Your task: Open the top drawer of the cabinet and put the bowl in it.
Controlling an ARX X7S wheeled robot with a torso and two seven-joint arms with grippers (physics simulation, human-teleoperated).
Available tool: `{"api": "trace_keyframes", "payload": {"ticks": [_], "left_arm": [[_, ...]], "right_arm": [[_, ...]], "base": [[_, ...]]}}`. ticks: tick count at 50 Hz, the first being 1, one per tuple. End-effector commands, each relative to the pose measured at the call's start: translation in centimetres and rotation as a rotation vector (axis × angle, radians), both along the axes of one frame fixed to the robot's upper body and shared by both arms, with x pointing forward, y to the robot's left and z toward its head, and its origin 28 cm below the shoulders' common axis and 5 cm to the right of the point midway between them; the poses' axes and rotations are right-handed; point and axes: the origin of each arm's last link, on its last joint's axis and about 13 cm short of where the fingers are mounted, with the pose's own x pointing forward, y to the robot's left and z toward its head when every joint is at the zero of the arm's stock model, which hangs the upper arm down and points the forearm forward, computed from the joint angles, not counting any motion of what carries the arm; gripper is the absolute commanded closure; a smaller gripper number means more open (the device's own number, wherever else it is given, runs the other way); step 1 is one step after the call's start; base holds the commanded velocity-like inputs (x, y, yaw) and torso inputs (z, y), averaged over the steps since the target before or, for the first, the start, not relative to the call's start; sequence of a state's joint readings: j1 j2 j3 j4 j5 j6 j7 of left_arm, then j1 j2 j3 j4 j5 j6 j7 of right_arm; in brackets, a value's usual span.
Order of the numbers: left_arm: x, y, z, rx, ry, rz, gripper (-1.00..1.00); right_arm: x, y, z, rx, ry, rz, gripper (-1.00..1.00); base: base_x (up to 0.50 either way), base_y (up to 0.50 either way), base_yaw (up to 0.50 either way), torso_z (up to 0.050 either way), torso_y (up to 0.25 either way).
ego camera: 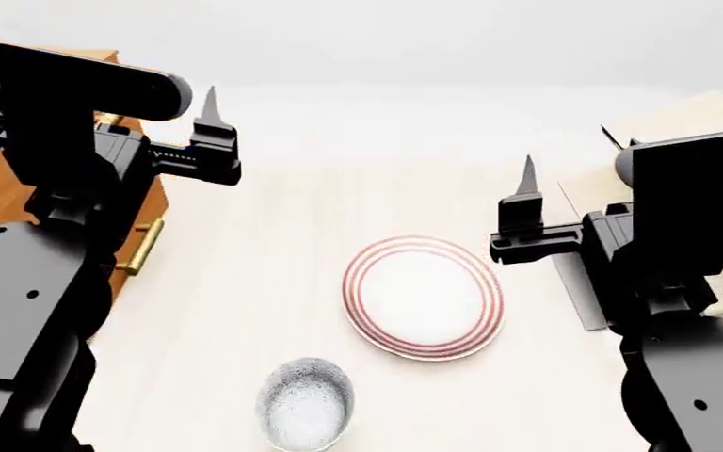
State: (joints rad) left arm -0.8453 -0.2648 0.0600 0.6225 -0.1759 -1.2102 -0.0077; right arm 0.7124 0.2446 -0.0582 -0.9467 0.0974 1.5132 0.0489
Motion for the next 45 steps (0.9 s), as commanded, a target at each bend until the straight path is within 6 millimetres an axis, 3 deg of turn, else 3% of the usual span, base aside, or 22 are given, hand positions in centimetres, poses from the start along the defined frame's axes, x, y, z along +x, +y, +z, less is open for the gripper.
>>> {"api": "trace_keyframes", "payload": {"ticks": [1, 9, 16, 25, 32, 45], "left_arm": [[0.1, -0.1, -0.1, 0.006, 0.002, -0.001, -1.0], [0.2, -0.1, -0.4, 0.009, 0.011, -0.002, -1.0], [1.0, 0.1, -0.6, 0.068, 0.009, 0.051, -1.0], [2.9, 0.5, -1.8, 0.469, -0.022, 0.163, -1.0], [4.0, 0.8, -1.9, 0.655, -0.022, 0.228, -1.0], [5.9, 1.2, -2.8, 0.786, 0.052, 0.257, -1.0]], "right_arm": [[0.1, -0.1, -0.1, 0.007, 0.001, -0.004, -1.0], [0.1, -0.3, -0.4, 0.015, 0.0, -0.012, -1.0], [0.3, -0.4, -0.9, 0.022, 0.009, -0.017, -1.0], [0.3, -0.4, -1.5, 0.022, 0.021, -0.021, -1.0], [0.4, -0.5, -1.8, 0.028, 0.027, -0.021, -1.0], [0.3, -0.4, -2.4, 0.033, 0.037, -0.014, -1.0]], "base": [[0.5, 0.0, 0.0, 0.0, 0.0], [0.5, 0.0, 0.0, 0.0, 0.001], [0.03, 0.0, 0.0, 0.0, 0.0], [0.0, 0.0, 0.0, 0.0, 0.0], [0.0, 0.0, 0.0, 0.0, 0.0], [0.0, 0.0, 0.0, 0.0, 0.0]]}}
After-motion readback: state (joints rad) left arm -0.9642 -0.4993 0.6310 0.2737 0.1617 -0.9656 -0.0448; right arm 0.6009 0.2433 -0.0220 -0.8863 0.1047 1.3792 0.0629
